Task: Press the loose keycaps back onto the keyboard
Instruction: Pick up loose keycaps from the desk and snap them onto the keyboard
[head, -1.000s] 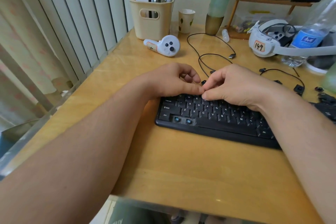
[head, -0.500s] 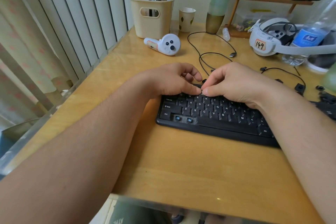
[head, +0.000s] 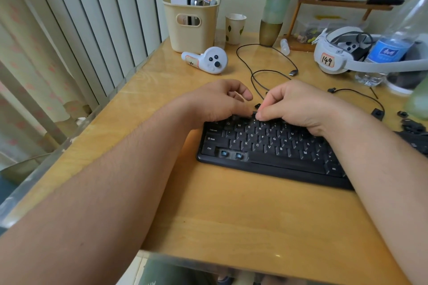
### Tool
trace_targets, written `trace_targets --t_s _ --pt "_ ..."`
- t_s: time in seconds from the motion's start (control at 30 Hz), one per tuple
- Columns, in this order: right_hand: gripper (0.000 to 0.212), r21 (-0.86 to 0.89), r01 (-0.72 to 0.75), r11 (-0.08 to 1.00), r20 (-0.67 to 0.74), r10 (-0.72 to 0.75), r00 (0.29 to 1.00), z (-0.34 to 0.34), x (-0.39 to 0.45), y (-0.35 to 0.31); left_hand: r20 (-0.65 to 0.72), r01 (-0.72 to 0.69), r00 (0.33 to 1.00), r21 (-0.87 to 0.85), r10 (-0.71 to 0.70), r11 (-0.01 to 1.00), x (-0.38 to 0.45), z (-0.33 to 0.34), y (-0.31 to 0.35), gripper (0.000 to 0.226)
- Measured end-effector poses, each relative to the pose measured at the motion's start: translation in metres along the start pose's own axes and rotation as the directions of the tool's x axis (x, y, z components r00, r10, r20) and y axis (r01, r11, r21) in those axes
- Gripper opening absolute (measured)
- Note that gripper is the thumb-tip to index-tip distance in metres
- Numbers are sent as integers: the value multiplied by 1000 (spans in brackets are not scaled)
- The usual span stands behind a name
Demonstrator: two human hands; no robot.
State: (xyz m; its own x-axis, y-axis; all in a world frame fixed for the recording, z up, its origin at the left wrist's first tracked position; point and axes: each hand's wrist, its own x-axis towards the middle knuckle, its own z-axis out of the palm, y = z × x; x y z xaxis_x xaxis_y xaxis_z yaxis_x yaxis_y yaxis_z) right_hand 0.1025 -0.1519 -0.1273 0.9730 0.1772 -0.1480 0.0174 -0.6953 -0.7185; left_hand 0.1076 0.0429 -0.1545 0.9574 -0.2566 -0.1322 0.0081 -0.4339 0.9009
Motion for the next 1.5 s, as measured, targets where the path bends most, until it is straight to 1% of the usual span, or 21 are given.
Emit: trace_targets --t_s 0.1,0.17,0.23,0.33,0.47,0.57,0.63,0.67,0.7,0.73,0.77,0.83,0.9,0.97,1.03,1.17,1.33,1.4,1.43,1.47,1.5 --pt "24 34 -21 999 18 21 1000 -3 -3 -1 -152 9 988 -78 -21 997 1 -3 2 13" --pt "28 -32 -11 999 8 11 1000 0 -4 -1 -240 -21 971 -69 4 997 2 -2 2 11" --pt "29 -101 5 995 -1 -5 1000 3 -5 -2 -286 -43 958 -36 30 998 3 1 0 11" --pt "29 -90 8 996 -9 -9 1000 2 -5 -1 -312 -63 947 59 78 996 5 3 -4 7" --pt "29 -155 34 987 -21 -38 999 1 -7 0 -317 -89 939 152 134 984 8 5 -8 7" --pt "29 -105 50 993 -14 -52 999 -1 -5 3 -323 -97 933 197 158 976 9 5 -9 8" --pt "26 -30 72 997 -51 -74 996 -6 0 9 -339 -110 926 183 167 977 9 5 -10 8" --pt "21 -4 93 996 -94 -93 991 -9 3 11 -347 -120 921 171 174 978 10 4 -10 8" --pt "14 -15 119 993 -143 -120 982 -13 6 14 -355 -131 916 169 185 977 10 3 -11 8" --pt "9 -71 143 987 -180 -154 971 -15 7 16 -363 -140 910 183 200 973 10 1 -11 9" --pt "14 -169 165 972 -189 -196 962 -17 9 17 -370 -146 904 208 216 967 10 0 -11 9" --pt "30 -371 194 908 -101 -247 964 -17 9 12 -382 -151 893 247 240 957 10 -1 -11 10" --pt "39 -494 238 836 36 -254 966 -15 13 7 -389 -154 888 254 247 955 11 -1 -11 12" --pt "43 -545 262 796 112 -241 964 -12 19 4 -392 -153 886 256 247 954 11 -1 -9 11" --pt "41 -572 265 776 122 -239 963 -10 23 3 -398 -156 883 252 249 955 11 -1 -8 11" --pt "35 -575 270 773 107 -256 961 -10 28 3 -395 -149 887 249 240 957 12 -1 -10 11" --pt "28 -554 256 792 85 -252 964 -5 29 1 -400 -150 885 237 237 960 11 -2 -9 11" --pt "24 -492 250 834 -4 -289 957 -5 25 2 -408 -168 880 210 242 963 9 -3 -9 11" --pt "22 -386 254 887 -86 -308 947 -6 24 3 -410 -188 876 199 256 962 8 -3 -8 10" --pt "20 -193 266 944 -163 -299 940 -7 23 3 -406 -212 871 195 276 958 8 -2 -7 7" --pt "21 73 276 958 -199 -258 946 -9 21 3 -396 -243 866 200 306 949 6 -1 -5 4"
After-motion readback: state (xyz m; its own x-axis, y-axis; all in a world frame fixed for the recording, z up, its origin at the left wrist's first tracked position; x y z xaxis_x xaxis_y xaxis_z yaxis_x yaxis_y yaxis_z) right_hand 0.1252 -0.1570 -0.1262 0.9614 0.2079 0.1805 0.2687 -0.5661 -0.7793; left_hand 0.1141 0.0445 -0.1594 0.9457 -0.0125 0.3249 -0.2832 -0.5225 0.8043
